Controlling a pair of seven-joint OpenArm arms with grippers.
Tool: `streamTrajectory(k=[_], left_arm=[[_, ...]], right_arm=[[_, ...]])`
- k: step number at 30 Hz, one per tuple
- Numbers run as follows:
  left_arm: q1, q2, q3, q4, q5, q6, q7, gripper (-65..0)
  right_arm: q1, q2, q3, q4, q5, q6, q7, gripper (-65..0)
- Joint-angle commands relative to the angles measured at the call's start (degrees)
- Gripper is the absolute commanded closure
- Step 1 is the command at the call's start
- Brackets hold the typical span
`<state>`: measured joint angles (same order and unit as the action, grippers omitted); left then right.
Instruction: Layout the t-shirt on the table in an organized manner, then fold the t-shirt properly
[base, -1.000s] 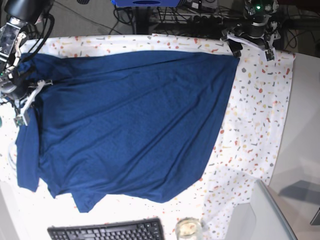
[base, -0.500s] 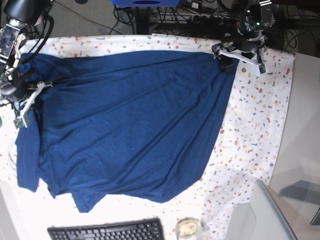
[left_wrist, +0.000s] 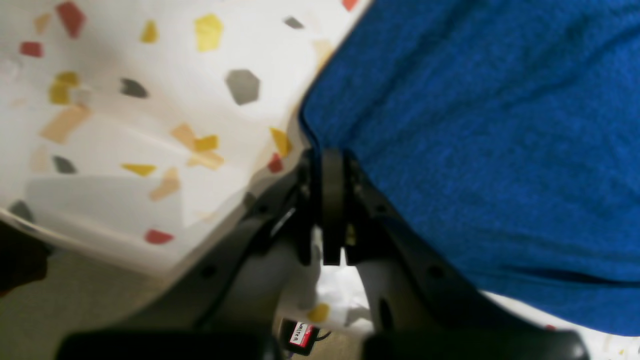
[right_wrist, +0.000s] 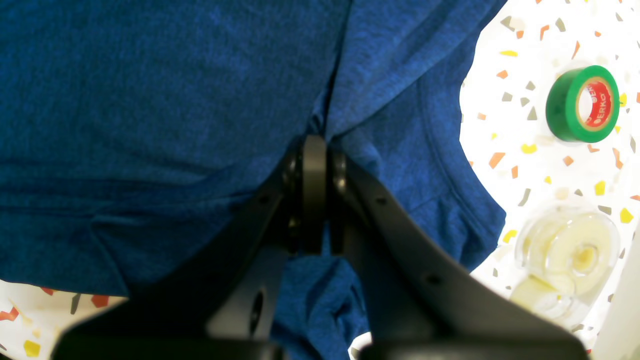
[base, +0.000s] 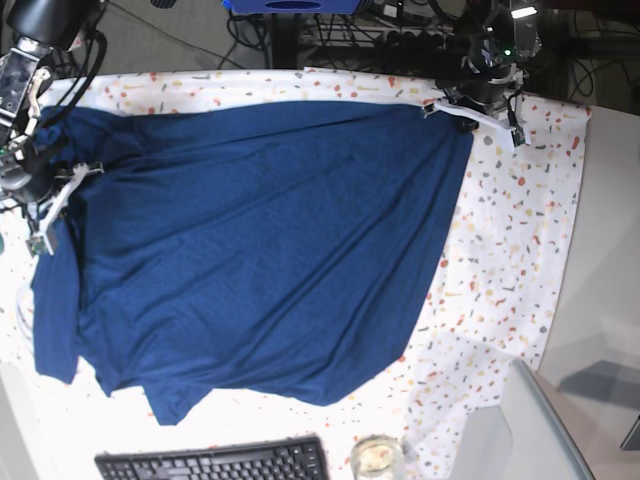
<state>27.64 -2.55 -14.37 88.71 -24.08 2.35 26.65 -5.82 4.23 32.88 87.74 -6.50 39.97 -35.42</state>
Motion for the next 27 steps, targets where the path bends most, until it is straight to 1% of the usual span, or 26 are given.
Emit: streamTrajectory(k=[1, 6, 7, 10, 14, 17, 24, 27], left_arm=[[0.6, 0.0, 0.2, 1.8, -0.2, -0.5, 0.5, 0.0], [2.5, 0.0, 0.2, 8.6, -0.3, -0.3, 0.6, 0.0], [2.6, 0.0, 0.0, 9.7, -0.3, -0.3, 1.4, 0.0], [1.9, 0.0, -0.4, 11.6, -0.3, -0.3, 6.2, 0.0], [0.1, 0.0, -0.4, 12.6, -0.3, -0.3, 9.3, 0.0], [-0.3, 0.0, -0.4, 12.7, -0.3, -0.3, 9.5, 0.0], [-1.4, 0.0, -0.4, 12.8, -0.3, -0.2, 9.5, 0.0], [-1.6, 0.0, -0.4, 13.6, -0.3, -0.2, 9.5, 0.0]], right_arm=[[0.3, 0.6, 0.1, 1.2, 0.2, 0.0, 0.9, 0.0], [-1.3, 0.3, 0.1, 3.8, 0.2, 0.0, 0.9, 0.0], [-1.7, 0.1, 0.1, 4.6, 0.2, 0.0, 0.9, 0.0], [-2.9, -0.8, 0.4, 7.2, 0.2, 0.0, 0.9, 0.0], [-5.5, -0.9, 0.3, 10.7, 0.4, 0.0, 0.9, 0.0], [-6.9, -1.9, 0.6, 13.4, 0.4, 0.0, 0.9, 0.0], [-10.9, -2.2, 0.7, 23.0, 0.4, 0.0, 0.9, 0.0], [-12.0, -2.2, 1.4, 24.7, 0.4, 0.0, 0.9, 0.0]])
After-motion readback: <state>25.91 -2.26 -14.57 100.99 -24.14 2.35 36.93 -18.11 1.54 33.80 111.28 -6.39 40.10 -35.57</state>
